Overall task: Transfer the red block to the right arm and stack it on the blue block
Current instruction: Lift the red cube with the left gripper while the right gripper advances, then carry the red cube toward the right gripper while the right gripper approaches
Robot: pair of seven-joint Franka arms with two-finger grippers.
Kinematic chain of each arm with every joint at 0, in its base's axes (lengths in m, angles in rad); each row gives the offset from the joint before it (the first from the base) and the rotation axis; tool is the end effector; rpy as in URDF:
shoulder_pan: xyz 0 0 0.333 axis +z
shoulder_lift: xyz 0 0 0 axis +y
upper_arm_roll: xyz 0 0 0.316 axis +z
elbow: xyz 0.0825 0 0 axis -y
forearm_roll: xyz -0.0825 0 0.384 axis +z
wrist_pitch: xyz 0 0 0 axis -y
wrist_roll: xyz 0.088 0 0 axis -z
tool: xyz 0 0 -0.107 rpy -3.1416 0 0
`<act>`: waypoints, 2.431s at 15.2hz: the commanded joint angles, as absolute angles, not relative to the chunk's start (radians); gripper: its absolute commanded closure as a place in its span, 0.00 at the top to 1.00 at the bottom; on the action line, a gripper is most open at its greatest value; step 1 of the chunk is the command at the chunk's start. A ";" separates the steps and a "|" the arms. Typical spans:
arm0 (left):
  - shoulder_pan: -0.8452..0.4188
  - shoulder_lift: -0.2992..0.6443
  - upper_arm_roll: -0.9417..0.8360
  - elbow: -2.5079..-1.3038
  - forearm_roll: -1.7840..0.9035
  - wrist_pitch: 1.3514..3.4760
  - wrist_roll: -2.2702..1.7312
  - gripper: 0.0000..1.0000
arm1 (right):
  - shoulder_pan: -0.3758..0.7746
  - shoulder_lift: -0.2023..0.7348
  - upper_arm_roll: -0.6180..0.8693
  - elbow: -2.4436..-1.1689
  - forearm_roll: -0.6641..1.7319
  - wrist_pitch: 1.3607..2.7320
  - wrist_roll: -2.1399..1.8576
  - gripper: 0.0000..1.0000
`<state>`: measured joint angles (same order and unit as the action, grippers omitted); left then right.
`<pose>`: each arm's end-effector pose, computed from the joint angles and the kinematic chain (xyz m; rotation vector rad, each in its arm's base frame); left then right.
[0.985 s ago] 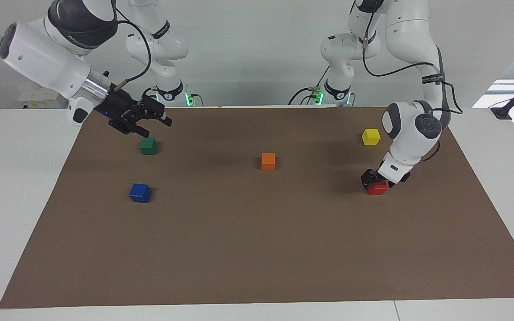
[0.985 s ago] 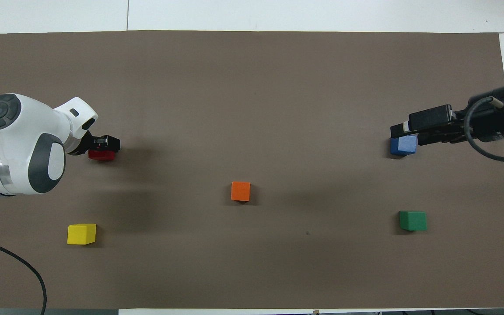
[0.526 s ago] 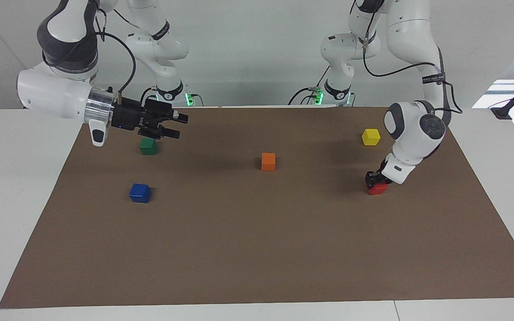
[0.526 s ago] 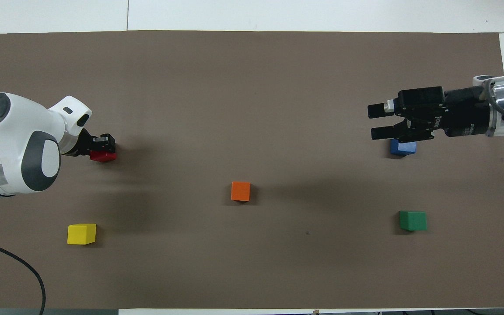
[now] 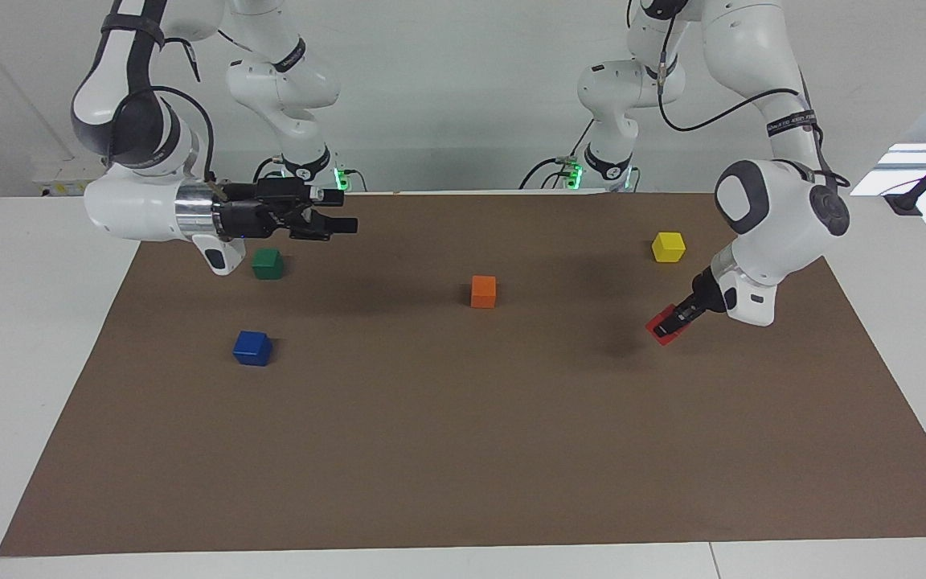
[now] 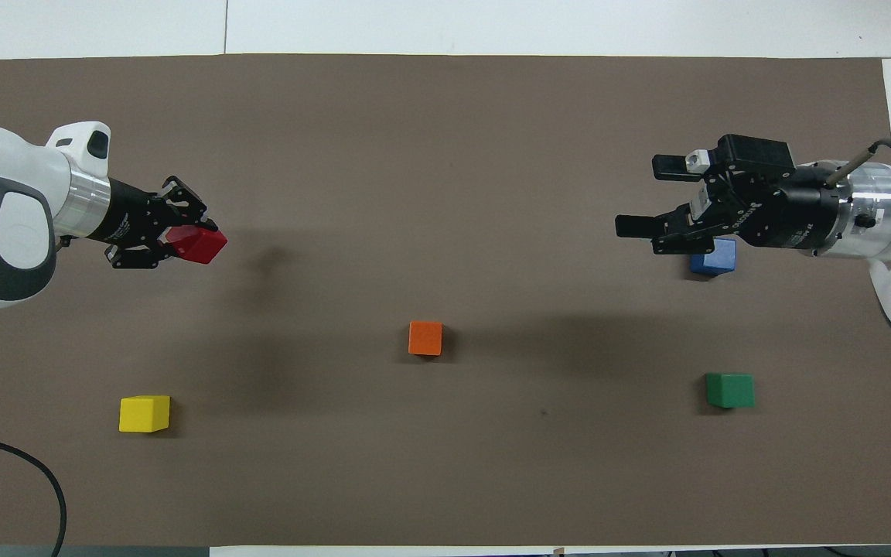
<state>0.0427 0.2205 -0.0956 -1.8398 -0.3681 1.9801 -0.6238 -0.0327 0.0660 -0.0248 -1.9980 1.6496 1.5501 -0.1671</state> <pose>0.6065 -0.0519 0.4066 2.6349 1.0129 -0.2739 0.5654 0.0764 0.5005 -1.4663 0.2992 0.2012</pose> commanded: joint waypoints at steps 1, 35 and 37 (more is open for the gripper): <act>0.035 0.193 -0.092 -1.815 -0.468 1.919 -0.822 0.00 | -0.006 0.087 -0.023 -2.046 1.770 1.516 -0.268 1.00; -0.278 -0.043 -0.212 -2.005 -1.258 2.307 -1.600 0.00 | 0.296 0.423 -0.023 -2.057 2.197 1.390 -0.948 1.00; -0.278 -0.043 -0.212 -2.011 -1.261 2.304 -1.521 0.00 | 0.319 0.423 -0.023 -2.057 2.215 1.411 -0.985 1.00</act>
<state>-0.2598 -0.0074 -0.2232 -1.9681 -1.2245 2.2868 -1.6075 0.2982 0.4211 -0.0232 -2.0536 2.1832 1.3844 -0.9347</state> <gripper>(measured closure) 0.458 0.000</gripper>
